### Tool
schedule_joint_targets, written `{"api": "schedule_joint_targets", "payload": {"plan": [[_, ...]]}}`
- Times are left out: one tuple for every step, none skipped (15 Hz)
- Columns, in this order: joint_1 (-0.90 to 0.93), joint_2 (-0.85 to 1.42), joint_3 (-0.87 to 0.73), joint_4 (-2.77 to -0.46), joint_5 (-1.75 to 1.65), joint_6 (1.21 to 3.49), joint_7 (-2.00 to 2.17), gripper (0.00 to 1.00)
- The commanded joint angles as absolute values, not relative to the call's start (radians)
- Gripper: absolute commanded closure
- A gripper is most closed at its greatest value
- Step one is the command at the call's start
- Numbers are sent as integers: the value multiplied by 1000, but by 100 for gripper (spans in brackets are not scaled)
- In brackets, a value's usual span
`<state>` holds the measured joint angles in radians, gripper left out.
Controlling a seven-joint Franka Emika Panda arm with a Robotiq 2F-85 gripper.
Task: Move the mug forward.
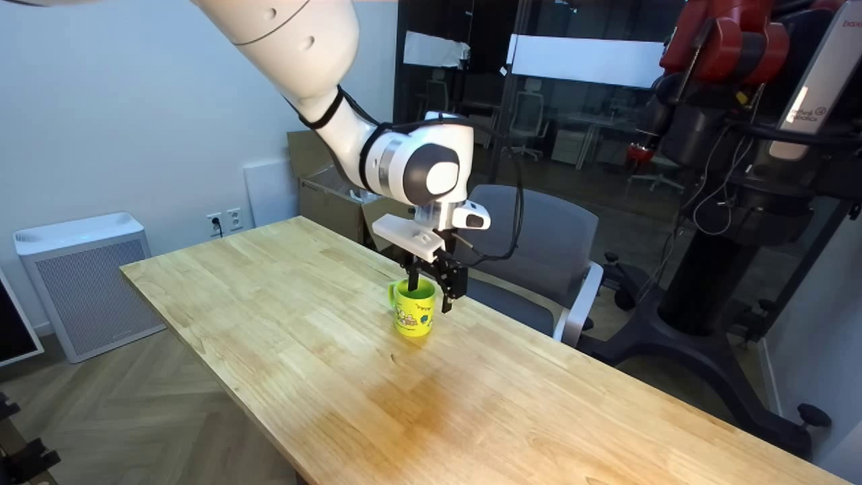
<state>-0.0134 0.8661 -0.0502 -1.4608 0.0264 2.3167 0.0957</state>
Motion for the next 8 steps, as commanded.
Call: {"api": "schedule_joint_targets", "payload": {"plan": [[-28, 899, -45, -1426, 26, 2320, 79, 0], [-31, 905, -44, -1421, 27, 2318, 76, 0], [-31, 909, -47, -1421, 25, 2326, 76, 25], [-30, 912, -48, -1420, 23, 2326, 73, 26], [-31, 914, -48, -1421, 22, 2330, 73, 33], [-31, 915, -48, -1421, 22, 2334, 71, 40], [-30, 915, -47, -1421, 22, 2339, 69, 47], [-30, 915, -45, -1421, 22, 2342, 66, 55]]}}
